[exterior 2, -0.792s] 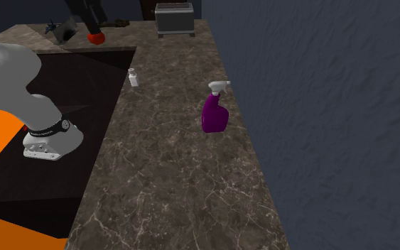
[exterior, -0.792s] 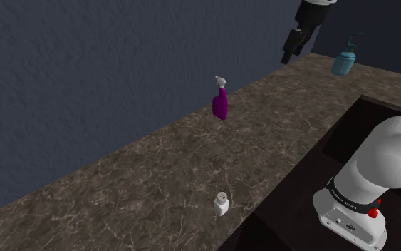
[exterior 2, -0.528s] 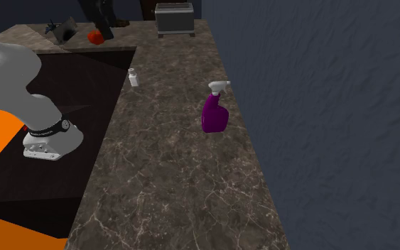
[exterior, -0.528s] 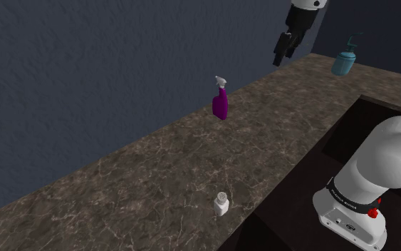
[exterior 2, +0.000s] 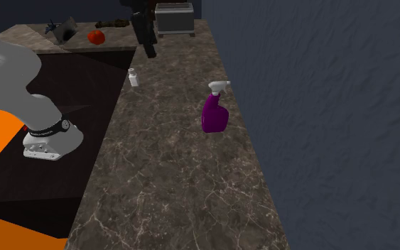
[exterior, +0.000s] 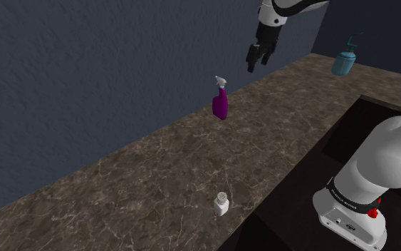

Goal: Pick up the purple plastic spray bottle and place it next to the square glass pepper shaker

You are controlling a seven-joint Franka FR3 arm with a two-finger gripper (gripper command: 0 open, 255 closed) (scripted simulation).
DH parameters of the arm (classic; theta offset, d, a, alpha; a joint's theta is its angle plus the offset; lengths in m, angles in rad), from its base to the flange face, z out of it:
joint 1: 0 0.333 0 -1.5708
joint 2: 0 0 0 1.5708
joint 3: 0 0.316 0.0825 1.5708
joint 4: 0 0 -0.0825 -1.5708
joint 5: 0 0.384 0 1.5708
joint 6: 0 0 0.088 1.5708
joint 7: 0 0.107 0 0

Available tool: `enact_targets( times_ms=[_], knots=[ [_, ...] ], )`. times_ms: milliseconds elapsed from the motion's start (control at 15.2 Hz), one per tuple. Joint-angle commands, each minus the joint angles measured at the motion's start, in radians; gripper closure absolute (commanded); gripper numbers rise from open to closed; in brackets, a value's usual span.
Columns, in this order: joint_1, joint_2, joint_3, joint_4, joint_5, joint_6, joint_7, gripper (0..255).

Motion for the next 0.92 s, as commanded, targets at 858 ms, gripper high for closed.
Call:
enact_targets(
  times_ms=[858],
  knots=[
    [-0.003, 0.551, 0.006, 0.371, 0.010, 0.151, 0.089, 0]
  ],
)
